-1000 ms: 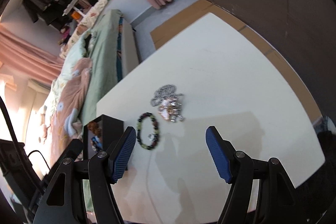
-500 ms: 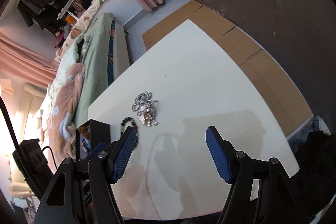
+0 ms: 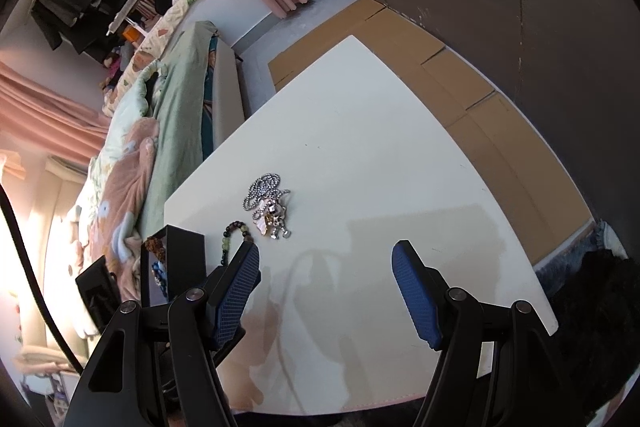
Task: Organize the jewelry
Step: 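Move the left tool to the black-and-green bead bracelet and close on it, then carry the bead bracelet toward the box with the left tool while the right tool grasps the silver hoop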
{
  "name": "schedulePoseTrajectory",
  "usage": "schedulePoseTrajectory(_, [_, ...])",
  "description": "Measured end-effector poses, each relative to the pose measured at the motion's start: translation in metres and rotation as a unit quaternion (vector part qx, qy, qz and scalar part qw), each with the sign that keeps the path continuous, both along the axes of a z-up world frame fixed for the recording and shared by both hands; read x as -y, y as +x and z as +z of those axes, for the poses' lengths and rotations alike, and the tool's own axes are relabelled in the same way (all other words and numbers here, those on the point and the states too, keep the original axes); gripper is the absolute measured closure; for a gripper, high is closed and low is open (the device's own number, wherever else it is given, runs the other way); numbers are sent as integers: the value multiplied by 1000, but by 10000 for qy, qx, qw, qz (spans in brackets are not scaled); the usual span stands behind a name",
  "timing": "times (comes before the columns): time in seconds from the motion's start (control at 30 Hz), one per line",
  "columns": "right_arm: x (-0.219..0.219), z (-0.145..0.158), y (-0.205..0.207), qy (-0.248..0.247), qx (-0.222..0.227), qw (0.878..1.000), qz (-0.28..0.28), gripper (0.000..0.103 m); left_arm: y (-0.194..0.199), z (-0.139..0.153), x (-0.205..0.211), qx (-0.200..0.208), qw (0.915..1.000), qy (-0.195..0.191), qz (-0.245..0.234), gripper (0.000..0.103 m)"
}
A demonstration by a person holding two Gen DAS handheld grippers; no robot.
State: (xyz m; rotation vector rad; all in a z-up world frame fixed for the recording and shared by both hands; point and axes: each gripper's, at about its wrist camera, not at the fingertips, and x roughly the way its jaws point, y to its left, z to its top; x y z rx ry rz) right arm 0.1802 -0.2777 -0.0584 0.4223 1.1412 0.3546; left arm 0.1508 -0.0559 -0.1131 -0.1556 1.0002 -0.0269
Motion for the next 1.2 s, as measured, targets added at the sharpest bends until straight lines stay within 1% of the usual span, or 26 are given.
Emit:
schedulePoseTrajectory(0.13, [1, 0, 0, -2, -1, 10000, -5, 34, 0, -2, 6, 46, 9997, 241, -88, 49])
schedulePoseTrajectory(0.23, [5, -2, 0, 3, -31, 10000, -19, 34, 2, -8, 6, -75, 9998, 126, -134, 49])
schedulePoseTrajectory(0.33, [6, -4, 0, -9, -53, 10000, -4, 34, 1, -9, 4, -35, 9998, 112, -137, 51])
schedulePoseTrajectory(0.37, [6, -4, 0, -16, -53, 10000, 11, 34, 0, -9, 5, -29, 9998, 164, -141, 56])
schedulePoseTrajectory(0.4, [5, -4, 0, -25, -53, 10000, 20, 34, 0, -9, 5, -15, 9996, 232, -131, 68])
schedulePoseTrajectory(0.43, [5, -4, 0, -33, -54, 10000, 27, 34, 0, -9, 4, -10, 9995, 282, -112, 74])
schedulePoseTrajectory(0.5, [5, -4, 0, -50, -73, 10000, 38, 34, 2, -9, 0, -26, 9998, 174, -96, 93])
schedulePoseTrajectory(0.6, [5, -5, 1, -53, -84, 9999, 38, 34, 3, -9, -4, -78, 9997, -173, -176, 95])
schedulePoseTrajectory(0.7, [6, -6, 1, -50, -85, 9999, 17, 34, 2, -7, -4, -81, 9991, -335, -228, 95])
schedulePoseTrajectory(1.0, [6, -9, 2, -64, -124, 9999, 16, 34, -7, 17, -11, 237, 9960, -830, -230, 95])
schedulePoseTrajectory(1.07, [5, -9, 2, -72, -126, 9999, 30, 34, -10, 23, -16, 315, 9944, -988, -200, 95])
schedulePoseTrajectory(1.2, [0, -11, 2, -103, -149, 9998, 95, 34, -12, 33, -25, 384, 9882, -1465, -243, 95])
